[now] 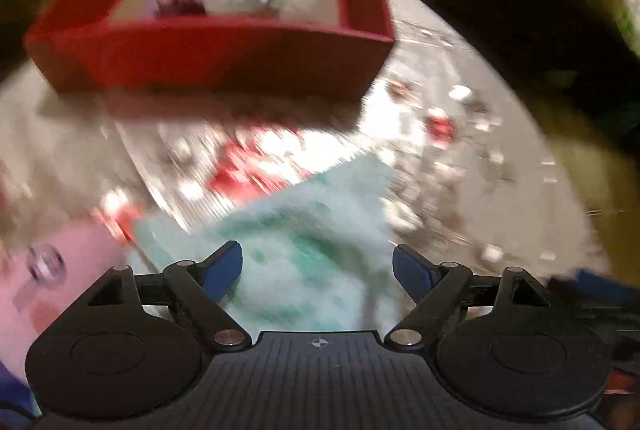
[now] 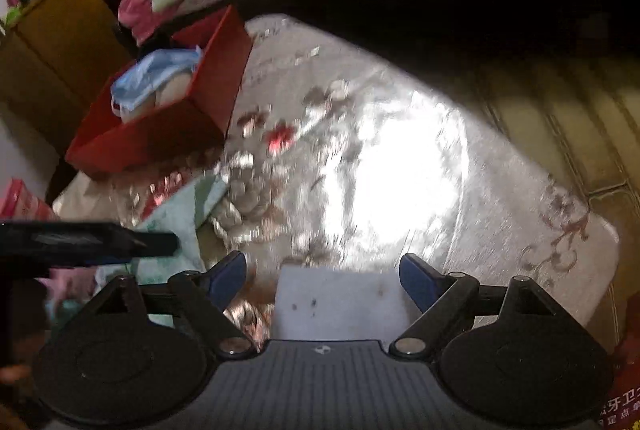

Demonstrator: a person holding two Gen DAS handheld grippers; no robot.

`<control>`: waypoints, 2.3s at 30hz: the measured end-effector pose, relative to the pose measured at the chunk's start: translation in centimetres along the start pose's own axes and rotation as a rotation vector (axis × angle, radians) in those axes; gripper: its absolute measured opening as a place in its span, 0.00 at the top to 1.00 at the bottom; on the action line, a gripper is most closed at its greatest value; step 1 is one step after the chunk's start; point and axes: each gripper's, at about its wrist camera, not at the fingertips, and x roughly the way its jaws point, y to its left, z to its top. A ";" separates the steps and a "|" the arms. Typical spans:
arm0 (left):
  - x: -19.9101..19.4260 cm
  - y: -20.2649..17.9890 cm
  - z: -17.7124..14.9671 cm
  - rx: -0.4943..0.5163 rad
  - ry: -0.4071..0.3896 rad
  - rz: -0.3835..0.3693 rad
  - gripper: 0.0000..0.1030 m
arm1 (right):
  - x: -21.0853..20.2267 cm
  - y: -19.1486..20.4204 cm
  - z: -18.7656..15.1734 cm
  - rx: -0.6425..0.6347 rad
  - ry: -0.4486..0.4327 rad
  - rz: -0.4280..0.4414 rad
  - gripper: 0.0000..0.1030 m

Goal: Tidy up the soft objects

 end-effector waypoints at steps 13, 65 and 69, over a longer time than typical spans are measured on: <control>0.0 -2.4 -1.4 0.122 0.033 -0.089 0.96 | -1.2 -2.0 0.8 0.090 -0.043 0.030 0.44; -13.9 10.1 0.1 -0.325 -0.283 -0.846 0.96 | 3.8 0.5 -1.0 -0.092 0.116 -0.095 0.32; -13.6 9.9 0.2 -0.329 -0.271 -0.846 0.96 | 4.0 1.1 -1.2 -0.109 0.124 -0.064 0.30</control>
